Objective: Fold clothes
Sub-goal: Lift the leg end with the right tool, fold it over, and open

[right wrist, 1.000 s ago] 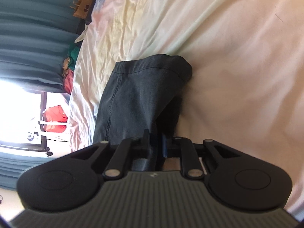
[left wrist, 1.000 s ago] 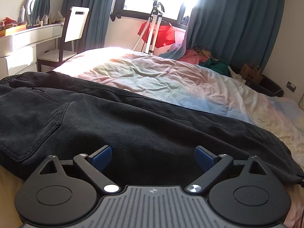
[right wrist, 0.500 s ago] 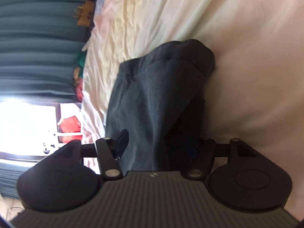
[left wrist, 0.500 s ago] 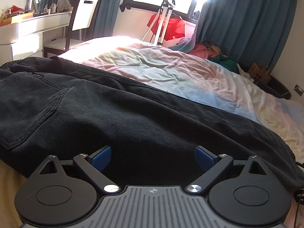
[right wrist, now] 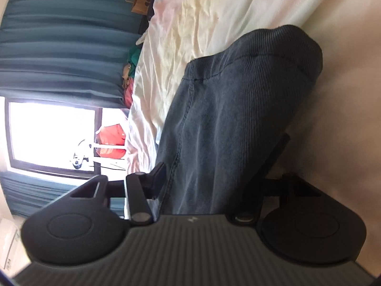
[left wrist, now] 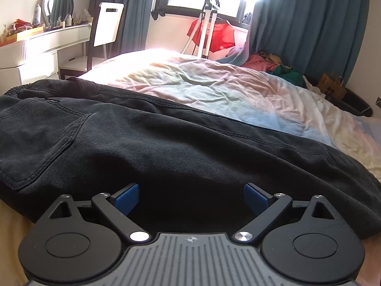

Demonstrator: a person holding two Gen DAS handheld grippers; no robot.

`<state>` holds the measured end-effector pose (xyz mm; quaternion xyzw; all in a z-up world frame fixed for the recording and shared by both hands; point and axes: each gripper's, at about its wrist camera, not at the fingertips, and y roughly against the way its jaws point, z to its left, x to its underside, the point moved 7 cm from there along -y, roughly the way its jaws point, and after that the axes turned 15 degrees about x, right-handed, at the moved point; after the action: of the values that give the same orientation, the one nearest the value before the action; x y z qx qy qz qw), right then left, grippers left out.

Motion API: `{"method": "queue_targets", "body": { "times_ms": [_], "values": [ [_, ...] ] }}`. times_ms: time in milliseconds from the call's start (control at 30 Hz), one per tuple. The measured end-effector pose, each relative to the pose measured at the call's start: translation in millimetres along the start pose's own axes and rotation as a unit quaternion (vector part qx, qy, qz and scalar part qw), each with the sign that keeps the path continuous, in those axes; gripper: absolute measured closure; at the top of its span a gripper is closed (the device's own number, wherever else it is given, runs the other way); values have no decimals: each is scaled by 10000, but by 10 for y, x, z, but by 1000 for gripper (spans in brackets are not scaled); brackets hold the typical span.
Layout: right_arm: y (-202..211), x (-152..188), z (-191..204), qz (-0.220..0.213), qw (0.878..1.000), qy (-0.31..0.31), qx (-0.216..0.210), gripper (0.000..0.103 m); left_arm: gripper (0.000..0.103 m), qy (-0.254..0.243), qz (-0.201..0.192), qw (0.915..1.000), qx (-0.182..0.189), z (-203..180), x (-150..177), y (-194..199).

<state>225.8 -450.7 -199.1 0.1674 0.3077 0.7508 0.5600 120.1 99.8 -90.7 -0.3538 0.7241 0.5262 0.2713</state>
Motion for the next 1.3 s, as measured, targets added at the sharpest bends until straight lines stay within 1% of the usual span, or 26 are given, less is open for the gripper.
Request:
{"method": "queue_targets", "body": {
  "times_ms": [33,67,100,133,233,300,367,433,467,533,633,767,867,967,1033,1100,1200,1300],
  "values": [
    [-24,22,20,26,9999,104,69,57,7,-13,-9,10000,-21,3,-2,1],
    [-48,44,39,53,9997,211,142,61,7,-23,-28,10000,-51,7,-9,4],
    [-73,63,52,86,9990,346,260,73,7,-29,-54,10000,-71,11,-18,9],
    [-81,67,57,58,9982,452,401,80,7,-40,-88,9999,-99,21,-36,12],
    [-38,49,115,-66,9967,661,473,89,7,-98,-180,9996,-204,53,-106,12],
    [33,46,217,-240,9944,910,473,90,7,-198,-215,9991,-319,76,-179,2],
    [134,36,313,-376,9942,959,300,91,7,-409,-218,9982,-388,75,-282,15],
    [238,-27,373,-425,9957,817,-17,92,7,-621,-221,9968,-457,74,-386,27],
    [271,-51,386,-451,9957,803,-70,92,6,-727,-222,9959,-492,73,-438,34],
    [297,-119,386,-526,9962,694,-84,92,6,-812,-181,9955,-446,81,-526,46],
    [349,-210,257,-563,9979,272,-142,92,5,-821,-147,9958,-390,131,-636,16],
    [355,-236,220,-610,9977,293,-41,92,5,-769,-52,9962,-409,207,-599,-137],
    [376,-211,216,-646,9971,398,-11,92,5,-594,183,9973,-399,269,-435,-310],
    [387,-199,222,-665,9967,472,6,92,4,-854,321,9936,-670,250,-275,-467],
    [394,-190,222,-672,9964,524,28,92,2,-1048,370,9909,-756,220,-233,-528],
    [396,-179,234,-688,9958,605,76,92,1,-1007,478,9910,-737,252,-194,-576],
    [435,-154,273,-757,9940,785,114,92,1,-875,540,9923,-687,302,-157,-609],
    [489,-130,302,-833,9914,999,169,92,1,-1096,580,9889,-820,266,-123,-635]
  ]
}}
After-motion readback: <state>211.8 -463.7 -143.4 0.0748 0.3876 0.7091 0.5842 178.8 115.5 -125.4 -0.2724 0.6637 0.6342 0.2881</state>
